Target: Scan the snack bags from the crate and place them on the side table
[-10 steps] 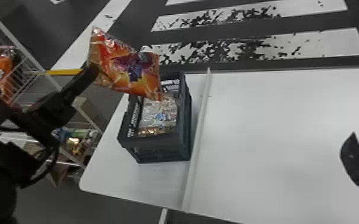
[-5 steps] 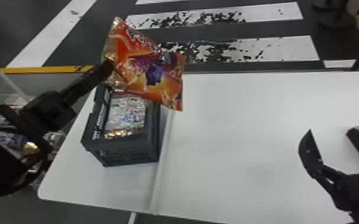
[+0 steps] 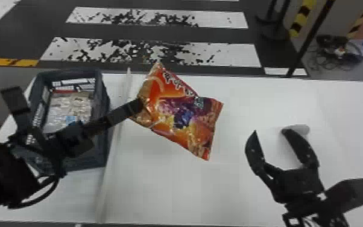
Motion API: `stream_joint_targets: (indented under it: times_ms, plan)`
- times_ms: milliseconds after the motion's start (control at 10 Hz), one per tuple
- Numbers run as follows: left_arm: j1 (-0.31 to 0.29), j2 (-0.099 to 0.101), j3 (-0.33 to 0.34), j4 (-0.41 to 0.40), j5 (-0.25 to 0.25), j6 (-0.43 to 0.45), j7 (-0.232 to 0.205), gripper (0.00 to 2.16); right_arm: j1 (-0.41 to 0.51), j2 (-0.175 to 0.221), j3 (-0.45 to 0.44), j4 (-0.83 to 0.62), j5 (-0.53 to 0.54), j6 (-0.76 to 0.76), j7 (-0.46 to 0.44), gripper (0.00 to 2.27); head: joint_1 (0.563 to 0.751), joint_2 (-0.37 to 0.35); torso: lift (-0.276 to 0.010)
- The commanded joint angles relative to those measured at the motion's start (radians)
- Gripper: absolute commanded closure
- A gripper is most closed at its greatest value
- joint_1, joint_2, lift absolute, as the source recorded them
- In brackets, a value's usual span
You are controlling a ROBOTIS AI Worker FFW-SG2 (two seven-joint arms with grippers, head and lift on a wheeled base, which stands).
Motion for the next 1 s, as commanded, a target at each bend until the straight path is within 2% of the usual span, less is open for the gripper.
stream_joint_targets:
  times_ms: [0,200,300,400,500,600,900]
  plan:
    - [-0.013,-0.003,-0.116,0.100,-0.079,-0.081,-0.004,2.13,0.008,0.000,-0.008,-0.008,-0.002,-0.003,0.000,0.07,0.695,-0.078,-0.094]
    - [-0.053,-0.003,-0.231,0.210,-0.186,-0.130,0.010,2.13,0.015,0.000,-0.019,-0.011,-0.014,-0.006,0.000,0.07,0.695,-0.129,-0.094]
    - [-0.070,-0.003,-0.275,0.250,-0.232,-0.146,0.021,2.03,0.017,0.000,-0.020,-0.012,-0.015,-0.006,0.002,0.07,0.695,-0.161,-0.094]
    - [-0.073,-0.003,-0.318,0.256,-0.281,-0.146,0.032,1.20,0.017,0.000,-0.020,-0.012,-0.015,-0.006,0.002,0.07,0.695,-0.186,-0.094]
    - [-0.071,-0.003,-0.334,0.249,-0.304,-0.146,0.029,0.01,0.017,-0.002,-0.022,-0.011,-0.015,-0.006,0.002,0.07,0.695,-0.206,-0.094]
    - [-0.065,-0.003,-0.352,0.240,-0.314,-0.146,0.033,0.00,0.017,0.000,-0.022,-0.011,-0.018,-0.006,0.002,0.07,0.695,-0.222,-0.094]
    - [-0.053,-0.003,-0.338,0.180,-0.326,-0.146,0.058,0.03,0.015,0.000,-0.022,-0.008,-0.020,-0.006,0.002,0.07,0.695,-0.232,-0.094]
